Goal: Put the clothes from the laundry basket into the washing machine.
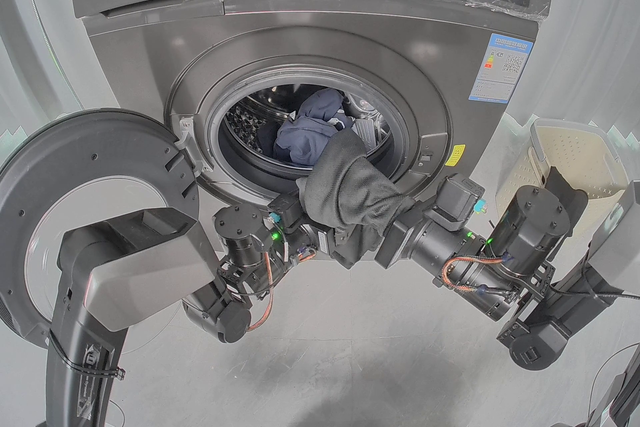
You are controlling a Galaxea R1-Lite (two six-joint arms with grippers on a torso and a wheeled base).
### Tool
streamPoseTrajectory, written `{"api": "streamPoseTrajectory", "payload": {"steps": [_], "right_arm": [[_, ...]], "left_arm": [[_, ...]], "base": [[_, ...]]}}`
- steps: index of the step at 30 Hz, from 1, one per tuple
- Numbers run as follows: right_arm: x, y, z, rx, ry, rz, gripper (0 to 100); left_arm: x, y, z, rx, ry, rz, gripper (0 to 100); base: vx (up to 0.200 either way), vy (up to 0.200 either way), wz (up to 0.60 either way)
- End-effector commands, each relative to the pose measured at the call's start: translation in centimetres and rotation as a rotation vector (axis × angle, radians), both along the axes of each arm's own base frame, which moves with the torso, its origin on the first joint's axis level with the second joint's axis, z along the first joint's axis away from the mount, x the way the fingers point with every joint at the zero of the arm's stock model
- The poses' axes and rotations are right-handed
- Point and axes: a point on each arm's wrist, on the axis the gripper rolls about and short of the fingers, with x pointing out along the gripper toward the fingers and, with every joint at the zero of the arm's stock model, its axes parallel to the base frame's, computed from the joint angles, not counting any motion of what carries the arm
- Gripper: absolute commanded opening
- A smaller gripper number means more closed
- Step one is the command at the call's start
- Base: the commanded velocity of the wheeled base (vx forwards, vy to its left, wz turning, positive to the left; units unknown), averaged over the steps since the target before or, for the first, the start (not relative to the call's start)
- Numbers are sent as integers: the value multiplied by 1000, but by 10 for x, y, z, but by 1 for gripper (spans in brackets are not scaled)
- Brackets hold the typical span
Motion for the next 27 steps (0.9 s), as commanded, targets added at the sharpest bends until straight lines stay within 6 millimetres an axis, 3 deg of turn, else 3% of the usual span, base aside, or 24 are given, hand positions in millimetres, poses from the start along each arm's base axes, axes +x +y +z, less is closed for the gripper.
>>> {"api": "streamPoseTrajectory", "payload": {"steps": [1, 2, 8, 10, 14, 21, 27], "right_arm": [[-1, -1, 1, 2, -2, -1, 0], [0, -2, 1, 2, -2, -4, 0], [14, -12, 4, 10, -16, -65, 0], [26, -25, 3, 7, -15, -116, 0], [28, -27, -1, -6, -3, -127, 0], [36, -38, -38, -101, 95, -168, 0], [40, -35, -57, -133, 135, -164, 0]], "left_arm": [[4, 4, -5, 3, 5, 21, 100], [5, 5, -4, 2, 4, 27, 0], [7, 9, 5, -16, -11, 43, 0], [7, 14, 17, -33, -32, 65, 0], [5, 19, 36, -65, -60, 73, 0], [-9, 26, 67, -115, -87, 91, 0], [-28, 27, 76, -115, -71, 65, 0]], "base": [[0, 0, 0], [0, 0, 0], [0, 0, 0], [0, 0, 0], [0, 0, 0], [0, 0, 0], [0, 0, 0]]}}
